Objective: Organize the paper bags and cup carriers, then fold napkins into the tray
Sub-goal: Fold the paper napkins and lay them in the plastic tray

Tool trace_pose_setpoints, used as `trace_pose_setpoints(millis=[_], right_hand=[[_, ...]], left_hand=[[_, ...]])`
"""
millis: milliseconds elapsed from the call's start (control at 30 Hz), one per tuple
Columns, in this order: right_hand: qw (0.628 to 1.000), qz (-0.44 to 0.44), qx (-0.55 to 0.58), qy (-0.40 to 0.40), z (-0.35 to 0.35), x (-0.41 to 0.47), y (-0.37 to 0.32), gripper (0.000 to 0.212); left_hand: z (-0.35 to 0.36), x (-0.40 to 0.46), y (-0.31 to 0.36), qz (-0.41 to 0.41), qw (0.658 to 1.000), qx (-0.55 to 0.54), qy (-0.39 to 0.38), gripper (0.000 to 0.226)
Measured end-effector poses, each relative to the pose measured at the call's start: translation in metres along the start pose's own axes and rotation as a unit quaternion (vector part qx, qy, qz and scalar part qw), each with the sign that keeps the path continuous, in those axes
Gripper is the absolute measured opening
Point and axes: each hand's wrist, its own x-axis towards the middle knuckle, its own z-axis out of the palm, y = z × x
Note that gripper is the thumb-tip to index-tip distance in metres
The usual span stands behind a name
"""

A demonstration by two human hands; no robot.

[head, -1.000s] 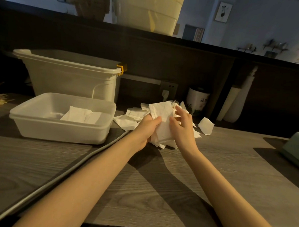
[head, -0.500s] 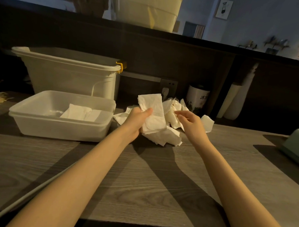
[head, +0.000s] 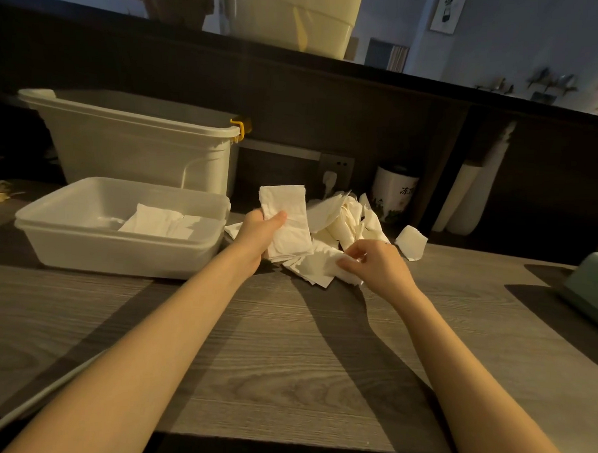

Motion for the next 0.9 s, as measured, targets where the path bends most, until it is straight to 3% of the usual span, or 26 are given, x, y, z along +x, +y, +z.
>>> trace_pose_setpoints(millis=[167,267,367,467,667,767,900], right_hand=[[0.975,0.039,0.206,0.066,-0.012,0.004,-0.001,0.018],[0.919,0.076,0.385,0.042,-0.02,0.001,-0.008,0.014],[0.872,0.111,0.476,-0.005,-0.023,-0.002,-0.013,0.017],[0.863,0.123,0.488,-0.044,-0.021,-0.002,-0.016,0.021],[0.889,0.124,0.434,-0.075,-0.013,-0.003,-0.017,0.029],[0.891,0.144,0.424,-0.069,-0.011,-0.003,-0.018,0.034],[0.852,0.178,0.484,-0.085,-0.018,-0.002,-0.02,0.037]], left_hand=[[-0.003,0.002,-0.001,0.005,1.0,0.007,0.028,0.034],[-0.003,0.002,-0.001,0.007,1.0,0.019,0.023,0.035],[0.0,0.0,0.0,-0.002,0.999,0.043,-0.002,0.039],[0.003,-0.006,0.001,-0.016,0.997,0.054,-0.059,0.039],[0.009,-0.024,0.008,-0.093,0.974,0.028,-0.206,0.019],[0.013,-0.027,0.006,-0.093,0.969,0.055,-0.22,0.025],[0.014,-0.024,0.002,-0.087,0.974,0.059,-0.2,0.026]])
